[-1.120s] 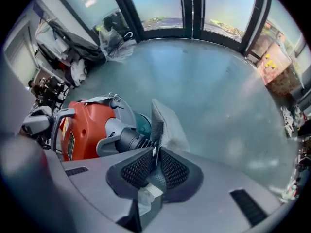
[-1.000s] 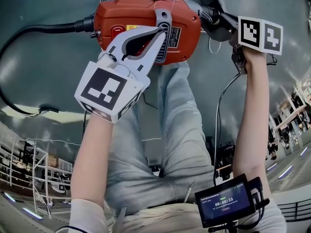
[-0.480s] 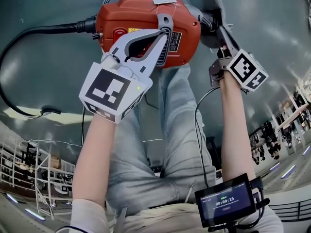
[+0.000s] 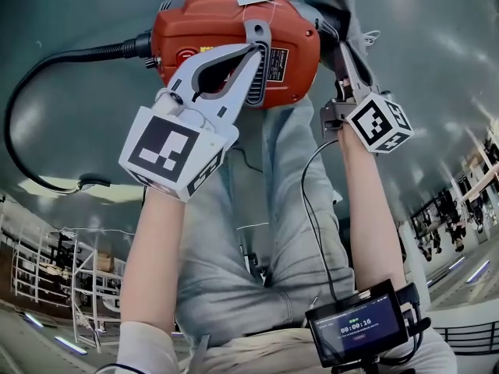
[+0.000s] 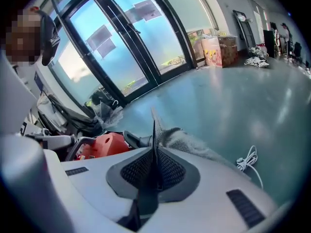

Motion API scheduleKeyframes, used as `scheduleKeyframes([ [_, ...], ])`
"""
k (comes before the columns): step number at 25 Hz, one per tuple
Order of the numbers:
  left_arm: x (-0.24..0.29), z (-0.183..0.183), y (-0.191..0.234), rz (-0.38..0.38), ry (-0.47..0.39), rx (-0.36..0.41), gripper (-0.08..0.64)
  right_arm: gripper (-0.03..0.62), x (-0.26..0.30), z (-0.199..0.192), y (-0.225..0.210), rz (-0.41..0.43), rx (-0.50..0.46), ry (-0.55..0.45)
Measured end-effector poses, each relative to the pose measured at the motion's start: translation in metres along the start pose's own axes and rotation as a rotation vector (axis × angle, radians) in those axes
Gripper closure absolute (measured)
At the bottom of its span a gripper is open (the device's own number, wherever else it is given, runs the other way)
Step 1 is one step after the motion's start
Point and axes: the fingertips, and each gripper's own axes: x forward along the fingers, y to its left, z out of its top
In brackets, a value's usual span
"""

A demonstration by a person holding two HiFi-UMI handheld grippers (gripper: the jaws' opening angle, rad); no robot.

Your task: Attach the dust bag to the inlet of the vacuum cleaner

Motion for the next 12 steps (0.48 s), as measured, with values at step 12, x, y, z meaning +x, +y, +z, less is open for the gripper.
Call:
scheduleKeyframes([
  [12, 0.0, 0.002, 0.0, 0.02, -0.01, 0.005, 0.552, 0.572, -0.003, 0.006, 0.02, 0.032, -0.141, -0.005],
])
